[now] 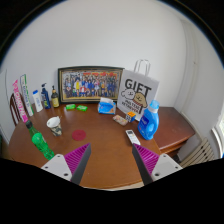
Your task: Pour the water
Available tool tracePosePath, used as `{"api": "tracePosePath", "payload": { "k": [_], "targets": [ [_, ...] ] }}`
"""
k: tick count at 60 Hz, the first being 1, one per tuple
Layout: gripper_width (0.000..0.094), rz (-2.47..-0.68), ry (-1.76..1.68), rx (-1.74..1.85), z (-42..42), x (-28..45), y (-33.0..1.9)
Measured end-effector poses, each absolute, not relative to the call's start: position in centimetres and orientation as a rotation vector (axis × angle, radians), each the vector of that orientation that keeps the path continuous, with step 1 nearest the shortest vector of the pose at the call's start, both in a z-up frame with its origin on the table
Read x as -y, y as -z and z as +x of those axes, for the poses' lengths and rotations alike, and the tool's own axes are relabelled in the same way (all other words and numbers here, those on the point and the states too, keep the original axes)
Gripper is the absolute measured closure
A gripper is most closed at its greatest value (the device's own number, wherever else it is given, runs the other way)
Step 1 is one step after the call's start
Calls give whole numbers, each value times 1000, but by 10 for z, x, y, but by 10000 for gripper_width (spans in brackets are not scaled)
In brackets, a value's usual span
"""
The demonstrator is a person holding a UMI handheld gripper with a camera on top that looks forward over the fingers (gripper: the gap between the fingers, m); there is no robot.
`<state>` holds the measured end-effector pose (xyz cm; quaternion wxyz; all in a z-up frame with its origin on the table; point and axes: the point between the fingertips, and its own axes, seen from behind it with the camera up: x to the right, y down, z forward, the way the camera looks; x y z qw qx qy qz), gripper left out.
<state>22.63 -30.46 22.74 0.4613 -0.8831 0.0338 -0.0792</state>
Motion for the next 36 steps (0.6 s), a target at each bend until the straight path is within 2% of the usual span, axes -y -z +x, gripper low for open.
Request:
{"api": "tracePosePath", "payload": {
  "k": [19,36],
  "targets": [
    [81,-2219,167,-36,195,314,-186],
    [79,-2209,32,131,61,320,-135]
  ]
}}
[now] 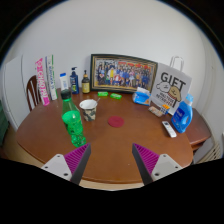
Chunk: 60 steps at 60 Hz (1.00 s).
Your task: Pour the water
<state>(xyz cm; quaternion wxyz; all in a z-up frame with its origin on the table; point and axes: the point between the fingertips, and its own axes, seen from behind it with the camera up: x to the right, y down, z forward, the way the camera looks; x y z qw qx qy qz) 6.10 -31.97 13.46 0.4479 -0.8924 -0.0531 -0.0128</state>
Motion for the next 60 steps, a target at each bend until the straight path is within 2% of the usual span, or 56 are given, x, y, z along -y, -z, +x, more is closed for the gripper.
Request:
{"api": "tracePosePath", "payload": {
  "k": [9,16,32,38,47,52,60],
  "targets": [
    [77,-2167,-45,168,-18,313,-112],
    [80,-2112,-94,134,-63,291,-108],
    [89,-1985,-30,3,-81,221,-94],
    [165,-1948,7,16,-83,204,-88],
    [399,-1909,37,9,-84,195,-83],
    [450,-1890,50,-2,-83,195,-85],
    [581,-1865,71,4,-83,195,-85]
  ]
}}
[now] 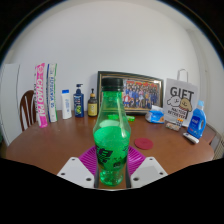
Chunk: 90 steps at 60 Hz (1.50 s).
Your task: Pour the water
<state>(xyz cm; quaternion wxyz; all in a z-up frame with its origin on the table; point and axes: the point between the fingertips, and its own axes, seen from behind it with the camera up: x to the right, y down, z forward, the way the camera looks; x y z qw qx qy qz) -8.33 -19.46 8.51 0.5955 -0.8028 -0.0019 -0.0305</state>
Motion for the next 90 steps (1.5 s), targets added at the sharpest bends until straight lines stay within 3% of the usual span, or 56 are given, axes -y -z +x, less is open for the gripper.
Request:
{"api": "tracePosePath", "payload": {
  "k": [7,21,44,55,72,90],
  "targets": [
    [616,-1870,107,29,-80,195,-90],
    [617,-1835,270,131,-36,184,-137],
    [613,-1673,983,647,67,78,-210],
    [614,-1478,1278,998,62,34,-214],
    [609,-1161,1626,1442,59,4,-191],
    [607,-1130,1631,1504,65,-1,-181]
  ]
}}
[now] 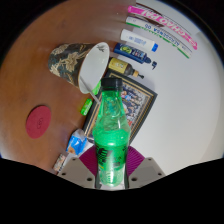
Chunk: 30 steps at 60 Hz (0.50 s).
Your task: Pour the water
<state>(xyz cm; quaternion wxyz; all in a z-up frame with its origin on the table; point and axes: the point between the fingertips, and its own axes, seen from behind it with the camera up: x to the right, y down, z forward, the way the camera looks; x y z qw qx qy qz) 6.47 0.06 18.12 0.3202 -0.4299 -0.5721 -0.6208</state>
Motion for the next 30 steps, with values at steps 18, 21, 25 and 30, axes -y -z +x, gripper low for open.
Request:
{"api": "tracePosePath", "payload": {
  "k": [18,21,25,30],
  "targets": [
    [610,-1568,1048,1022,70,14,-193],
    [611,-1604,930,926,67,17,-199],
    [611,-1663,748,791,65,20,-204],
    [605,-1736,538,608,61,26,-202]
  ]
}}
